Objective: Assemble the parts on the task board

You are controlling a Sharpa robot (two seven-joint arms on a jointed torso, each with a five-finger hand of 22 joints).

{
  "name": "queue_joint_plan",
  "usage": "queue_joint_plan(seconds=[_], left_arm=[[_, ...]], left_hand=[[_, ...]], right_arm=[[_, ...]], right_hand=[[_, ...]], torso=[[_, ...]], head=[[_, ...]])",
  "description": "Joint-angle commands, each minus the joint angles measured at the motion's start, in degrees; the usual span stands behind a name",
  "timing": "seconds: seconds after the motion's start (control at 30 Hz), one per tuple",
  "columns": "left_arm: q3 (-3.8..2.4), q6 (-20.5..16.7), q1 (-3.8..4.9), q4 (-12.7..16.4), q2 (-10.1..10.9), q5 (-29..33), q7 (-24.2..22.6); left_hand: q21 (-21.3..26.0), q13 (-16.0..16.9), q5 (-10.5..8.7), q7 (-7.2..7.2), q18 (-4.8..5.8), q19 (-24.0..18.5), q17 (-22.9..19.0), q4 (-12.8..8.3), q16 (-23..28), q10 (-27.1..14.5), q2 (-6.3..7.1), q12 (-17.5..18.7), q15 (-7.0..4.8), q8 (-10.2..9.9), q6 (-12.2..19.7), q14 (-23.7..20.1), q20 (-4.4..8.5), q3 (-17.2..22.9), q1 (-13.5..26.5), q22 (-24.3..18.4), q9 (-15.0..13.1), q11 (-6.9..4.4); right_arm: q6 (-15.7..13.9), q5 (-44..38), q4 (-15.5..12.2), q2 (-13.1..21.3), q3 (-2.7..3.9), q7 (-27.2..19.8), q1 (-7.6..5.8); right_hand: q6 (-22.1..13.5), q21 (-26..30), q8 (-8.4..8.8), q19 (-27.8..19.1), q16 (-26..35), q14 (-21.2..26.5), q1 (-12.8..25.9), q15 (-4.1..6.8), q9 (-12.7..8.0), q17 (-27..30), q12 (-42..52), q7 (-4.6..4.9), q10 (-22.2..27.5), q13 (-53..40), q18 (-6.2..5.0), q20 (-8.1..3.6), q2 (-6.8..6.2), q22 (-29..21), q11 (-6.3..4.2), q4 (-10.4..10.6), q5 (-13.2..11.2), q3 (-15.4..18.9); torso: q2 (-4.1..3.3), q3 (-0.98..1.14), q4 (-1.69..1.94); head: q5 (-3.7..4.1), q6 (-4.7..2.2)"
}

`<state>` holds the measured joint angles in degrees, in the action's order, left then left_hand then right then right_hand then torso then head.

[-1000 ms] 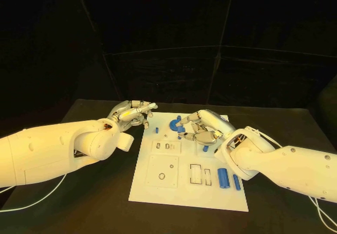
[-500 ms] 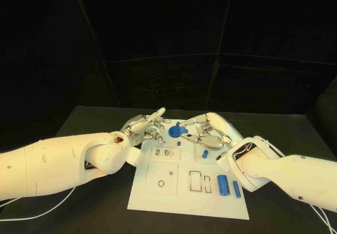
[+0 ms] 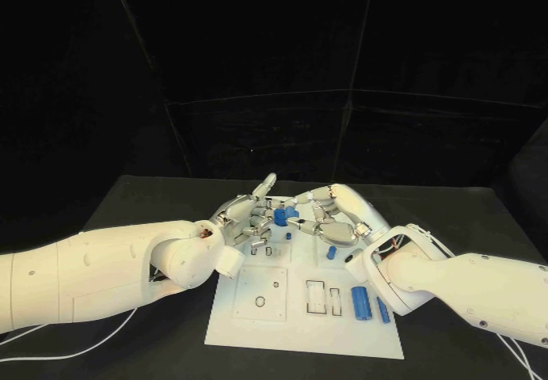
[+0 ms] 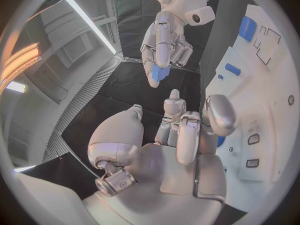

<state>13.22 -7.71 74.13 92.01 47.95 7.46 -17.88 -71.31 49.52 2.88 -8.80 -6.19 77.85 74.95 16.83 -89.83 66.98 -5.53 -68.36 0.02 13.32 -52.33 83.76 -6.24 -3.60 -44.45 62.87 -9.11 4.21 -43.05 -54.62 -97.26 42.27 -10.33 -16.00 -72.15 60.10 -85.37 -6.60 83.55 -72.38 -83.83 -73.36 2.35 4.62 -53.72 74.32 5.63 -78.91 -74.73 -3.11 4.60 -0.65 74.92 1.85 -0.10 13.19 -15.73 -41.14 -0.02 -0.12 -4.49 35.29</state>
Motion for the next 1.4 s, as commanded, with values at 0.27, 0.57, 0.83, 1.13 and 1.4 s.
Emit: queue_joint_plan(seconds=[0.27,0.57,0.83,1.13,1.4], left_arm=[[-0.05,6.23,-0.04,0.03,-0.66,1.15,2.02],[-0.05,9.56,-0.06,0.18,-0.78,1.19,1.69],[-0.05,10.64,-0.06,0.15,-0.65,2.01,0.85],[-0.06,12.01,-0.06,-0.18,-0.70,2.58,0.52],[-0.06,12.62,-0.06,-0.39,-0.53,2.65,1.02]], left_hand=[[-3.48,4.24,0.23,0.61,1.25,1.79,15.05,0.00,-0.17,3.44,-3.06,-3.06,-0.22,-0.06,-2.57,6.24,0.28,-3.12,1.01,4.21,0.87,-0.56],[-5.16,6.39,0.26,1.09,1.64,2.63,15.05,0.01,-0.17,5.31,-4.92,-4.22,-0.63,-0.12,-3.93,6.24,0.66,-4.74,1.22,6.36,1.34,-1.02],[-6.09,7.26,0.38,1.46,1.87,3.14,15.05,-0.02,-0.17,6.29,-6.89,-4.52,-0.92,-0.15,-5.05,6.24,0.93,-5.67,1.12,7.56,1.58,-1.36],[-7.11,8.28,0.41,2.31,2.13,3.77,15.05,-0.08,-0.17,7.34,-8.12,-4.79,-1.56,0.45,-7.23,6.24,1.49,-6.72,-0.07,8.96,0.89,-2.11],[-7.52,8.66,0.43,2.85,2.25,4.03,15.05,-0.09,-0.17,7.80,-8.83,-4.74,-2.01,0.85,-8.40,6.24,1.92,-7.50,-0.64,9.51,-0.06,-2.61]], right_arm=[[-1.40,0.59,-0.08,-0.49,0.06,-1.54,-0.10],[-1.22,0.59,0.39,-0.83,0.06,-1.67,-0.10],[-0.92,0.59,0.60,-0.99,0.06,-1.68,-0.10],[-0.64,0.59,0.87,-1.20,0.06,-1.72,-0.11],[-0.61,0.60,0.91,-1.11,0.07,-1.81,-0.11]], right_hand=[[1.75,-0.36,-0.20,0.32,-0.26,-0.77,0.21,-0.33,0.10,-0.05,0.11,1.28,-0.33,-0.05,1.19,-0.06,-0.07,7.73,0.24,0.26,0.18,0.06],[1.79,-0.35,-0.20,0.30,-0.24,-0.77,0.09,-0.31,0.10,0.02,0.13,1.25,-0.35,-0.07,1.18,-0.07,-0.13,7.71,0.21,0.20,0.16,0.09],[1.83,-0.37,-0.20,0.33,-0.27,-0.78,-0.04,-0.30,0.11,-0.02,0.16,1.23,-0.37,-0.10,1.19,-0.07,-0.14,7.74,0.19,0.15,0.15,0.09],[1.83,-0.37,-0.20,0.33,-0.27,-0.78,-0.04,-0.30,0.11,-0.02,0.16,1.23,-0.37,-0.10,1.19,-0.07,-0.14,7.74,0.19,0.15,0.15,0.09],[1.83,-0.37,-0.20,0.33,-0.27,-0.78,-0.04,-0.30,0.11,-0.02,0.16,1.23,-0.37,-0.10,1.19,-0.07,-0.14,7.74,0.19,0.15,0.15,0.09]], torso=[[-0.01,0.00,0.11],[0.00,-0.02,0.09],[0.03,-0.02,0.07],[-0.03,0.03,0.06],[0.02,-0.01,0.09]], head=[[0.11,0.03],[0.20,0.16],[0.19,0.22],[0.08,0.17],[0.25,0.34]])
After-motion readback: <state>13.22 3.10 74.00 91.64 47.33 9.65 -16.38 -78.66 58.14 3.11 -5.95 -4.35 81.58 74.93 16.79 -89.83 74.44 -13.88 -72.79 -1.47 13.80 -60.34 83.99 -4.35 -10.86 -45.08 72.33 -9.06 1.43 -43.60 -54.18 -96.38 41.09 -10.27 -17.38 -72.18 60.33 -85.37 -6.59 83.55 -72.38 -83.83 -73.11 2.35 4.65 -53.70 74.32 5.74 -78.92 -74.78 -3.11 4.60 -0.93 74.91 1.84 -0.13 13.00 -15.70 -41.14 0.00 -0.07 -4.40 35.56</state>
